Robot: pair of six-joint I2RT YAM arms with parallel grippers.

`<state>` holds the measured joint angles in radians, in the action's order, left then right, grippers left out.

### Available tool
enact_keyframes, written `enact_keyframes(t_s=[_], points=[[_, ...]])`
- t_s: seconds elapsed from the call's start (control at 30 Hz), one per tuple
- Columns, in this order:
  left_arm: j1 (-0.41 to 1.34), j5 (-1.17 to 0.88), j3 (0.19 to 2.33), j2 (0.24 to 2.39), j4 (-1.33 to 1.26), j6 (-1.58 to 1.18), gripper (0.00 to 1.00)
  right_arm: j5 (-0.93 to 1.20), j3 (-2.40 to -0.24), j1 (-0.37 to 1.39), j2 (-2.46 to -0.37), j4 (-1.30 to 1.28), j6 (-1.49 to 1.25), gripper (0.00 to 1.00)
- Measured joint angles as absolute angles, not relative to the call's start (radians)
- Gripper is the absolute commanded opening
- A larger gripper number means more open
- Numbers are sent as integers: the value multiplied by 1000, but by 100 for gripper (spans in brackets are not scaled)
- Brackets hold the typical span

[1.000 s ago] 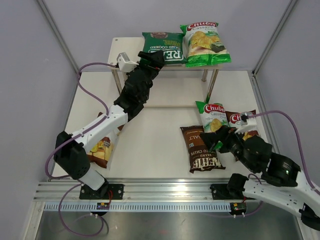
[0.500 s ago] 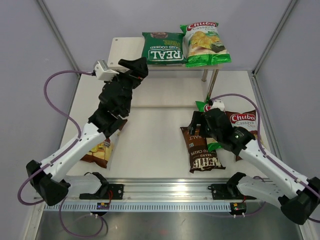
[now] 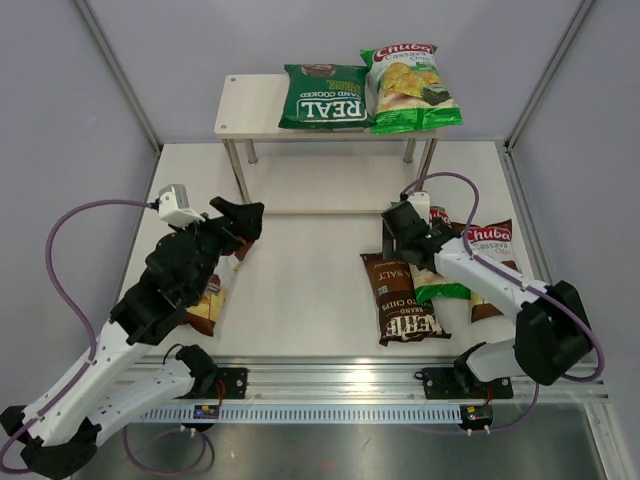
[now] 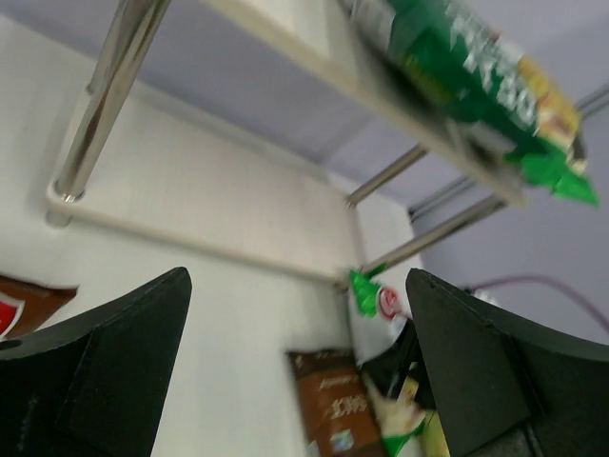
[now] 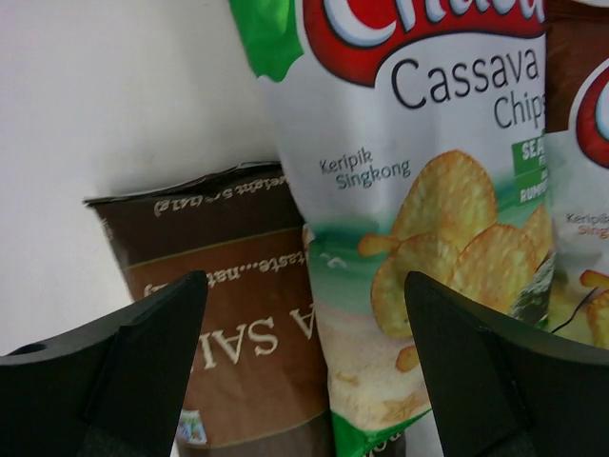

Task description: Place and organize the chips bags onto the shelf

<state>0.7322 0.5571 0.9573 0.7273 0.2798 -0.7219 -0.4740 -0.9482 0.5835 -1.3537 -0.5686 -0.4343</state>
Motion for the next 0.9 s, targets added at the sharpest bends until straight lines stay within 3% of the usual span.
enact_keyframes(t_s=[0.4,0.47,0.5,0.9], points=[[732,430,882,483,666,-632,99,-678,-997,573,-1560,-578,-360,80],[732,426,881,459,692,-623,99,-701,-996,573,-1565,-577,-357,53],[732,424,881,451,701,-620,99,-714,-995,573,-1569,-576,-352,45],[732,415,873,448,732,-598,99,-731,-940,575,-1452,-559,-328,4]])
